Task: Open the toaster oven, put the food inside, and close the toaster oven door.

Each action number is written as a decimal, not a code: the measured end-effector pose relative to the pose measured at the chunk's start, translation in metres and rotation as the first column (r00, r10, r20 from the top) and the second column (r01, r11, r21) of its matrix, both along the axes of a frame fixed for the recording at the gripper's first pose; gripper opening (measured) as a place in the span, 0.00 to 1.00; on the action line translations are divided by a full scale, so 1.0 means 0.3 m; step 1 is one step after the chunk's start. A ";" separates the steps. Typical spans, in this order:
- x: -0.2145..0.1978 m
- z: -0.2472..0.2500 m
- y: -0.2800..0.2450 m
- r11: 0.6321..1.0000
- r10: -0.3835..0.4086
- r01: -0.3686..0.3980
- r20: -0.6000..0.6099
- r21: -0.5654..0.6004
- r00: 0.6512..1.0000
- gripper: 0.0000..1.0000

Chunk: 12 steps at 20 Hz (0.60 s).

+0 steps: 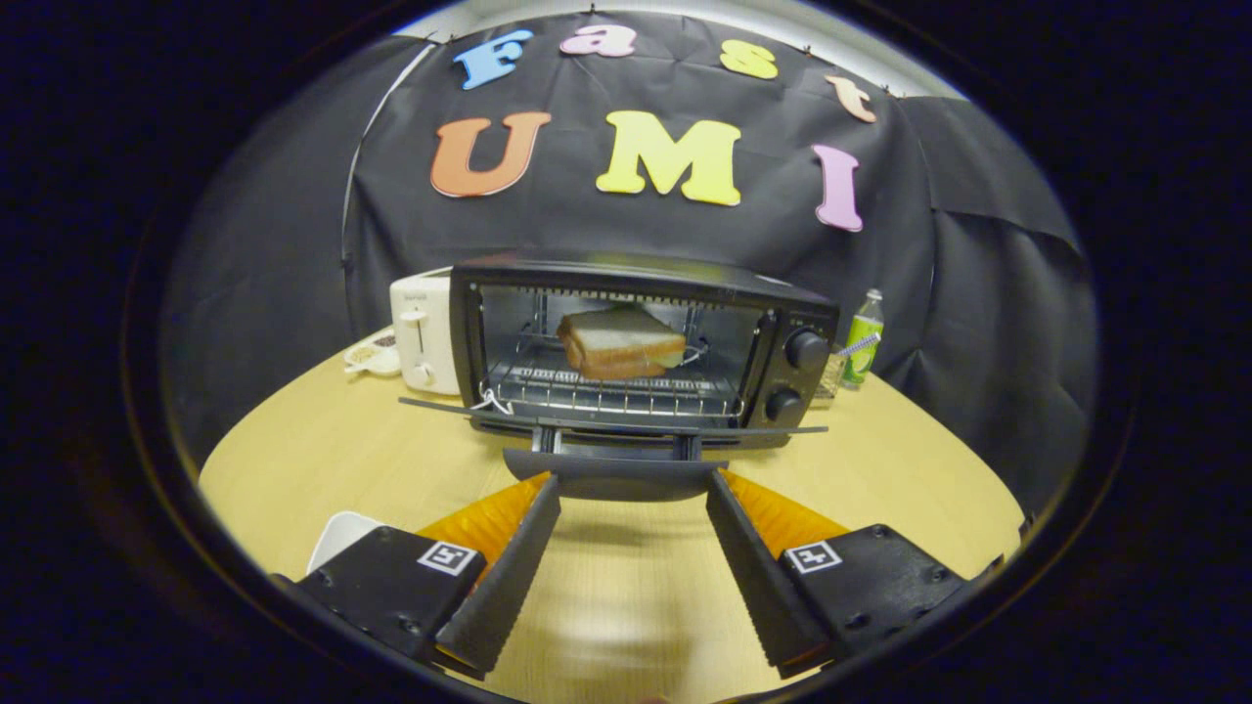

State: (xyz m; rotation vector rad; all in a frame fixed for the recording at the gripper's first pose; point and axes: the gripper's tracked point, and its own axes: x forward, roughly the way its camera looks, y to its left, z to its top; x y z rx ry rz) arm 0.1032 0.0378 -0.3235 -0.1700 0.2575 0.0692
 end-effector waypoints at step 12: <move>0.026 0.046 0.010 0.994 0.001 -0.007 0.051 0.108 0.999 1.00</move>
